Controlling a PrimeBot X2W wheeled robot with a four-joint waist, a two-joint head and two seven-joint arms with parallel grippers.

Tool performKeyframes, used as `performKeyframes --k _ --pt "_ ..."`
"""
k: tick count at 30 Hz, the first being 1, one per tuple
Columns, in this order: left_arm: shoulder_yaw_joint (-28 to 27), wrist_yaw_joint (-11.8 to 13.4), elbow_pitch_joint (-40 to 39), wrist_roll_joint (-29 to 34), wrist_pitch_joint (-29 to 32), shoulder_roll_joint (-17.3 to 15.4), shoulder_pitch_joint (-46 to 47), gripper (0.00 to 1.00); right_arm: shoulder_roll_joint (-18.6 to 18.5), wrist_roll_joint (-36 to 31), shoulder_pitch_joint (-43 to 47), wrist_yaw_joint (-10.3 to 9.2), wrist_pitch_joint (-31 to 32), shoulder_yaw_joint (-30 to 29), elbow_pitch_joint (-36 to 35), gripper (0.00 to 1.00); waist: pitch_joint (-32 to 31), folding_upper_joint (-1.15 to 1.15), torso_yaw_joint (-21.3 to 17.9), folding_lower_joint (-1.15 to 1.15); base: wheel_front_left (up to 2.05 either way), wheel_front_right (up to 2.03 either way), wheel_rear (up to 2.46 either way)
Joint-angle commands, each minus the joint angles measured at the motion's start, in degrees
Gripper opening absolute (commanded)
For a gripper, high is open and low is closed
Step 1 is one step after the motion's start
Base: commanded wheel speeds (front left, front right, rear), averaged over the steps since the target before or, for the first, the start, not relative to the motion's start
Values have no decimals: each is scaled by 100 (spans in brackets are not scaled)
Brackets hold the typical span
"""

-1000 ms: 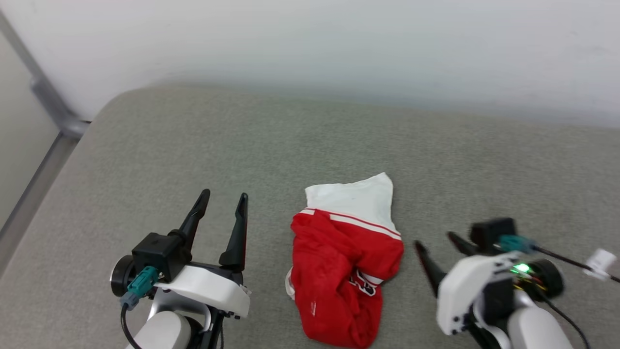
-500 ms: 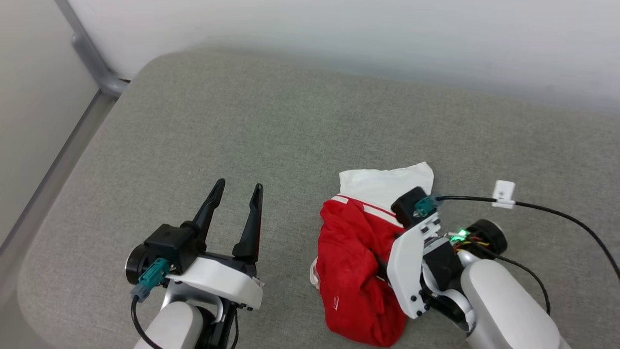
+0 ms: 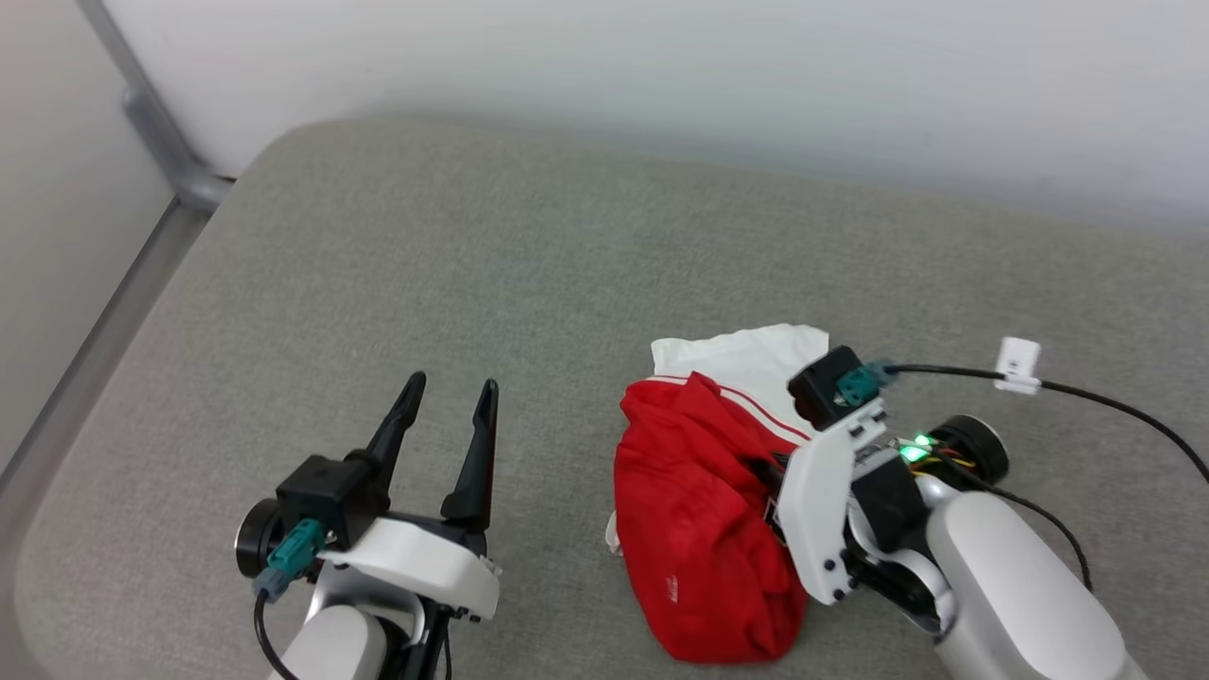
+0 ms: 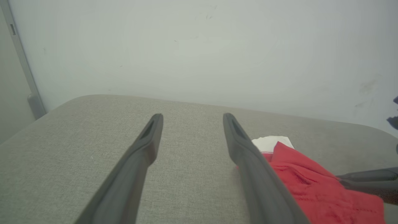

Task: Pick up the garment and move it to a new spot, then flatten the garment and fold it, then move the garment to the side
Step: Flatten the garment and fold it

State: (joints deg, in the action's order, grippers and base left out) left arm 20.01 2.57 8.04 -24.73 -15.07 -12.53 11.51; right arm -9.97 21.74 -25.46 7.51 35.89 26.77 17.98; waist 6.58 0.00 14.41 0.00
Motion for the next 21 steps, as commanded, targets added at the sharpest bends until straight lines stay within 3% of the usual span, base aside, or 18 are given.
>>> performKeyframes --k 1,8,17,18,19,20,21 --pt "-15 0 23 34 -13 -26 -94 100 -56 -76 196 -4 -78 -90 -119 0 -157 0 -135 0 0 0 0" --pt "-12 54 86 29 13 -92 -350 100 -89 -346 1429 -4 -348 -1077 -1028 0 -540 0 -427 0 0 0 0" --pt "24 133 34 -67 160 -182 -681 100 523 -679 3501 -3 -493 -2249 -1822 1 -731 0 -687 0 0 0 0" --pt "24 135 22 -64 172 -187 -701 100 577 -706 3638 -3 -529 -2297 -1834 8 -732 0 -705 0 0 0 0" --pt "30 143 6 -72 180 -193 -718 100 615 -741 3740 -3 -578 -2315 -1844 40 -729 0 -718 0 0 0 0" --pt "36 147 -4 -82 198 -193 -736 100 649 -723 3827 -3 -651 -2355 -1837 100 -724 0 -731 0 0 0 0" --pt "40 146 -8 -93 203 -199 -748 100 667 -735 3879 -3 -765 -2379 -1842 100 -719 0 -741 0 0 0 0"
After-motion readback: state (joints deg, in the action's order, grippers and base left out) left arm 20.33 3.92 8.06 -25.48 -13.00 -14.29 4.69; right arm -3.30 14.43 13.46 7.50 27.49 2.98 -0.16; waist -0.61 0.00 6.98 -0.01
